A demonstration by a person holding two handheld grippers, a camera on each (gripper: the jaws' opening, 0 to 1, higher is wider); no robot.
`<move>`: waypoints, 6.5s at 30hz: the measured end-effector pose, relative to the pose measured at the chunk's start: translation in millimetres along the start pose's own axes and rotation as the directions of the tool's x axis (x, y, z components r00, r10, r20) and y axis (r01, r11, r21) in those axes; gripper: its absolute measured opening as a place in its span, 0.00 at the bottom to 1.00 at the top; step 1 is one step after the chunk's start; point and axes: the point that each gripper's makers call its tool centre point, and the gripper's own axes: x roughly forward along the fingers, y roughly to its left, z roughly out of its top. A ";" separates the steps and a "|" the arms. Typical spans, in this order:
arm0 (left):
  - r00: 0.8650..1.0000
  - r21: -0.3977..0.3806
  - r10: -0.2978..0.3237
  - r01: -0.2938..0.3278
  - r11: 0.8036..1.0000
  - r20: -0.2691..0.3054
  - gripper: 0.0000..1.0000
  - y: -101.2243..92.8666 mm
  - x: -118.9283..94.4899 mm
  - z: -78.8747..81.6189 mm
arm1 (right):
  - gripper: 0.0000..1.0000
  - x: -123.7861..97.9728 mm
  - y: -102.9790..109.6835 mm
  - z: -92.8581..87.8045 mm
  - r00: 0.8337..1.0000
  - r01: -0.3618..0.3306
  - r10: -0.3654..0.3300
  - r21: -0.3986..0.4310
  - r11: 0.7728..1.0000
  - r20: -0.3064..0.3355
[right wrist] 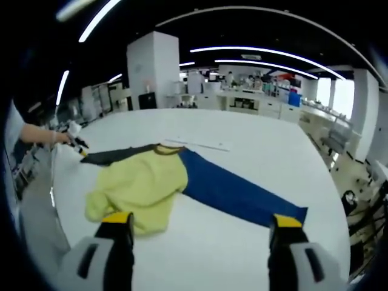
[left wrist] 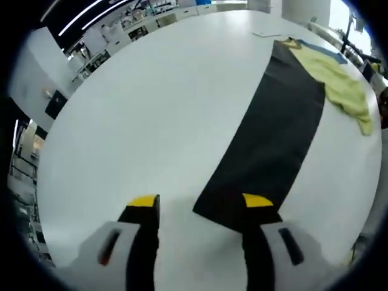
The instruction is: Fold the garment on the visible template until the final outline fits inside the template.
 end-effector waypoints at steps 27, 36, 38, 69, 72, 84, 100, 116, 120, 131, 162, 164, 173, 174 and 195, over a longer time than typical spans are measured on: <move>0.921 -0.060 -0.193 0.226 0.972 0.340 0.99 -92.6 -74.5 68.6 | 0.93 -18.0 28.5 -5.3 0.999 -0.040 0.039 0.021 0.999 0.034; 0.906 0.017 -0.231 0.241 0.970 0.354 0.99 -126.3 -91.5 73.1 | 0.93 -24.0 43.9 -4.8 0.996 -0.070 0.069 0.019 0.997 0.050; 0.901 0.026 -0.237 0.245 0.969 0.363 0.99 -126.5 -94.0 74.9 | 0.92 -24.5 45.3 -6.0 0.996 -0.074 0.074 0.004 0.997 0.045; 0.766 0.153 -0.441 0.422 0.894 0.467 0.94 -306.9 -124.5 109.1 | 0.90 -47.9 91.1 -21.9 0.982 -0.185 0.189 -0.092 0.978 0.032; 0.762 0.171 -0.474 0.447 0.878 0.441 0.93 -330.9 -123.5 107.6 | 0.90 -48.6 91.5 -24.4 0.980 -0.195 0.199 -0.098 0.976 0.024; 0.775 0.103 -0.446 0.451 0.887 0.448 0.74 -365.4 -99.1 106.6 | 0.90 -63.9 84.6 -38.6 0.975 -0.221 0.222 -0.118 0.968 0.001; 0.845 0.021 -0.349 0.373 0.927 0.404 0.27 -368.4 -51.5 102.2 | 0.90 -73.6 67.3 -60.7 0.975 -0.222 0.222 -0.040 0.974 0.001; 0.868 -0.037 -0.359 0.394 0.918 0.344 0.19 -377.2 -25.7 91.8 | 0.90 -92.2 54.6 -76.3 0.982 -0.188 0.188 0.022 0.982 0.011; 0.870 -0.062 -0.353 0.396 0.916 0.344 0.08 -375.6 -23.1 92.0 | 0.89 -93.4 54.2 -79.6 0.983 -0.181 0.181 0.030 0.983 0.008; 0.870 -0.181 -0.334 0.417 0.891 0.363 0.00 -369.6 -34.4 78.5 | 0.88 -87.1 65.3 -76.8 0.981 -0.193 0.193 0.032 0.981 0.016; 0.905 -0.362 -0.268 0.384 0.850 0.330 0.00 -356.0 -101.4 36.6 | 0.42 31.0 141.4 -96.1 0.959 -0.224 0.272 0.366 0.903 -0.084; 0.907 -0.365 -0.264 0.379 0.851 0.328 0.00 -354.6 -100.1 35.2 | 0.38 42.2 143.2 -93.6 0.962 -0.211 0.263 0.404 0.890 -0.077; 0.911 -0.360 -0.263 0.373 0.855 0.319 0.00 -349.2 -94.3 26.1 | 0.28 68.8 158.4 -88.6 0.962 -0.196 0.262 0.464 0.864 -0.082; 0.909 -0.362 -0.263 0.375 0.853 0.323 0.00 -348.3 -94.1 25.8 | 0.28 70.7 159.0 -91.1 0.961 -0.189 0.261 0.469 0.863 -0.092; 0.891 -0.394 -0.253 0.402 0.827 0.377 0.00 -342.2 -92.8 28.7 | 0.00 65.7 165.9 -53.8 0.948 -0.243 0.314 0.520 0.819 -0.053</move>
